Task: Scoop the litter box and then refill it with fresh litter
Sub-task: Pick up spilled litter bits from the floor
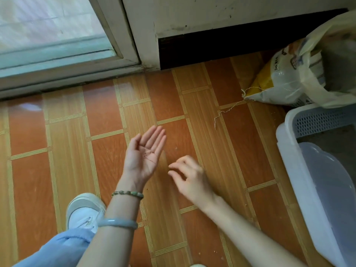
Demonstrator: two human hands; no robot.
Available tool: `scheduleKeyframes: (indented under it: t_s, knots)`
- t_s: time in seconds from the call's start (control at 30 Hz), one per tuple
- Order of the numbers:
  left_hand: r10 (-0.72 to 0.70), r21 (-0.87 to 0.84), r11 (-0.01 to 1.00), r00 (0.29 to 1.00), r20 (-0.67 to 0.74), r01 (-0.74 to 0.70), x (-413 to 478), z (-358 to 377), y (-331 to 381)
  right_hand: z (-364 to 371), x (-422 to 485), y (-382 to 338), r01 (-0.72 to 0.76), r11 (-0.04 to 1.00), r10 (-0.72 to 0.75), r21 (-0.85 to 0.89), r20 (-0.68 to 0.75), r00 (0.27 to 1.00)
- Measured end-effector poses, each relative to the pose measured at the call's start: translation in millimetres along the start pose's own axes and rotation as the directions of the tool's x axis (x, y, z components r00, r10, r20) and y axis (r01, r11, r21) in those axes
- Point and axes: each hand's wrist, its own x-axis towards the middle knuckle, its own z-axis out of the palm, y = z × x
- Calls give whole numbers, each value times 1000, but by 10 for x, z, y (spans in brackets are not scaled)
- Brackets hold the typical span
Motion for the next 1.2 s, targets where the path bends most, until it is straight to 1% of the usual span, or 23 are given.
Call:
scheduleKeyframes:
  t_s: [0.07,0.13,0.2,0.27,0.47,0.7,0.73,0.77,0.83,0.9,0.93,0.97,1.0,1.1,1.17,1.2]
  knots:
    - [72,-13,997,997,-25,-72,-25,-89,201,292,-84,-95,83,997,-82,7,176,981]
    - [122,-28,992,991,-55,-124,-47,-187,331,480,-138,-136,156,988,-146,-5,315,938]
    - [136,-36,990,988,-71,-138,-47,-286,399,567,-147,-134,210,978,-188,-17,382,905]
    - [119,-34,992,990,-73,-122,-58,-354,424,592,-125,-123,242,970,-208,-35,408,889]
    - [77,-25,997,994,-73,-79,-98,-448,411,631,-90,-121,324,943,-270,-80,384,883]
    - [1,-1,1000,996,-89,-1,-87,-421,357,671,-91,-95,367,912,-273,-184,397,876]
    - [-18,12,1000,996,-91,19,-89,-425,346,630,-65,-103,327,929,-247,-173,370,896]
    - [-43,29,999,995,-94,46,-93,-413,323,564,-22,-123,261,955,-208,-140,309,928]
    - [-101,74,991,989,-104,109,-101,-377,237,367,113,-185,122,992,-116,-38,125,985]
    - [-178,114,976,980,-87,187,-142,-265,81,111,279,-270,67,998,-66,10,-18,998]
    - [-225,119,965,972,-70,232,-169,-197,-17,-15,352,-300,59,998,-58,5,-41,997]
    - [-269,111,956,962,-46,273,-199,-126,-109,-125,412,-316,57,998,-57,-8,-25,998]
    - [-302,103,947,953,-29,304,-220,-67,-192,-220,457,-321,60,998,-60,-31,20,998]
    - [-342,143,931,939,22,336,-216,36,-326,-405,483,-253,95,987,-73,-131,161,984]
    - [-353,193,921,934,46,339,-191,85,-343,-493,455,-209,101,982,-70,-160,191,979]
    - [-358,205,917,932,51,341,-181,118,-353,-542,438,-188,99,983,-71,-156,178,981]
